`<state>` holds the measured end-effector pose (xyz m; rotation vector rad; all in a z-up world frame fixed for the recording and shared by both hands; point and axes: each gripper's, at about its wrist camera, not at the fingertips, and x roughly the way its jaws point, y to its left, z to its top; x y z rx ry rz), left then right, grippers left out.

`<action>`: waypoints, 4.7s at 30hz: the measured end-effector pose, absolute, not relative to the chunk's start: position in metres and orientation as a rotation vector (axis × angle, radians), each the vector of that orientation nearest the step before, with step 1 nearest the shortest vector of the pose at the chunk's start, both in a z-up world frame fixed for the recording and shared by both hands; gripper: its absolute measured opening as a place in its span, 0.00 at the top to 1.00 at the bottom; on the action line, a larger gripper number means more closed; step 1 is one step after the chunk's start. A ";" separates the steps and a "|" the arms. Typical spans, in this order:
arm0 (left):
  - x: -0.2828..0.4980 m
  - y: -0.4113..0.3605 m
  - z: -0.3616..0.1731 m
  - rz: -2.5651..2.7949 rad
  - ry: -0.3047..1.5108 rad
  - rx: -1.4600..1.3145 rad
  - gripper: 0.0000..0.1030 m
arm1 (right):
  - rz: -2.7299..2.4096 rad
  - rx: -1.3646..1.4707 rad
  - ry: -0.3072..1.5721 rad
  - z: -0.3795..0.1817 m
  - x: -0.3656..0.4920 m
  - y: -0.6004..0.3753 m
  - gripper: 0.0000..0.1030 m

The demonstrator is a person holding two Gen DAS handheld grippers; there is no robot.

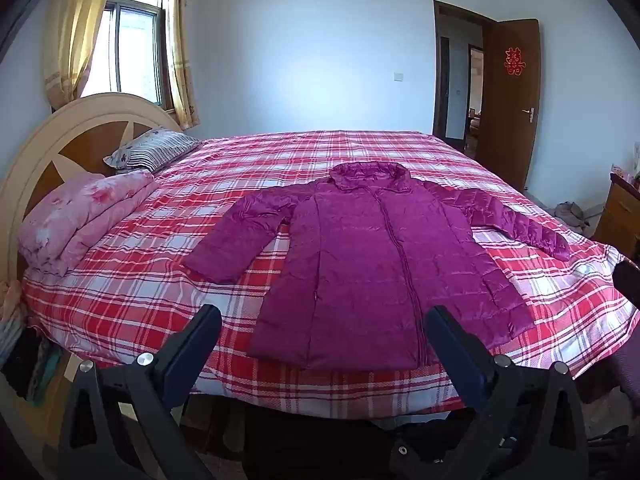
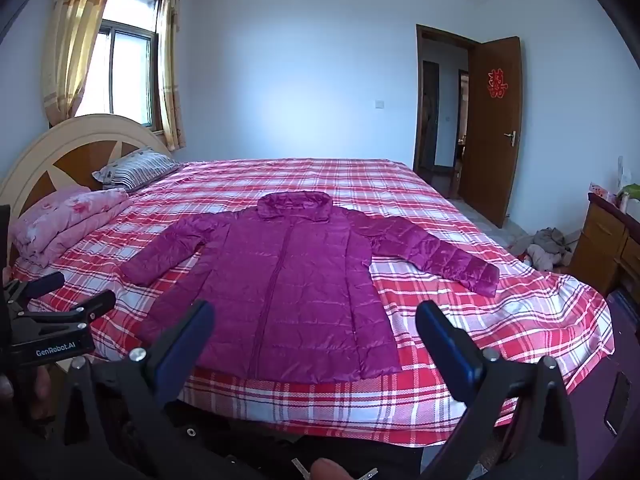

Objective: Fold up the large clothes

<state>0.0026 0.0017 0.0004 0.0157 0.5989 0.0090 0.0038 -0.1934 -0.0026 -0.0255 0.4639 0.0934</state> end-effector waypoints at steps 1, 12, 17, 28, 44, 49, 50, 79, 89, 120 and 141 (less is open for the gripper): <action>0.003 0.002 0.002 0.009 0.598 0.017 0.01 | 0.101 -0.003 0.490 -0.003 0.005 -0.194 0.01; 0.000 0.002 0.002 0.004 0.579 0.019 0.01 | 0.100 -0.006 0.485 -0.006 0.005 -0.192 0.01; 0.001 0.002 0.001 0.006 0.584 0.013 0.01 | 0.105 -0.001 0.491 -0.008 0.007 -0.192 0.00; 0.003 0.004 -0.003 0.009 0.584 0.001 0.01 | 0.105 -0.001 0.490 -0.010 0.007 -0.190 0.00; 0.004 0.006 -0.004 0.011 0.581 -0.006 0.01 | 0.117 0.008 0.500 -0.012 0.009 -0.190 0.00; 0.004 0.007 -0.005 0.011 0.585 -0.006 0.01 | 0.117 0.008 0.499 -0.012 0.009 -0.190 0.00; 0.005 0.007 -0.005 0.010 0.585 -0.006 0.01 | 0.116 0.009 0.498 -0.012 0.008 -0.189 0.00; 0.009 0.011 -0.009 0.013 0.597 -0.002 0.01 | 0.122 0.016 0.507 -0.013 0.011 -0.192 0.00; 0.012 0.010 -0.013 0.014 0.607 0.005 0.01 | 0.133 0.029 0.517 -0.013 0.015 -0.192 0.00; 0.268 -0.007 -0.118 0.089 0.663 0.086 0.01 | -0.304 0.312 0.761 -0.119 0.247 -0.455 0.07; 0.334 0.007 -0.175 0.132 0.764 0.032 0.01 | -0.414 0.200 0.895 -0.131 0.324 -0.516 0.85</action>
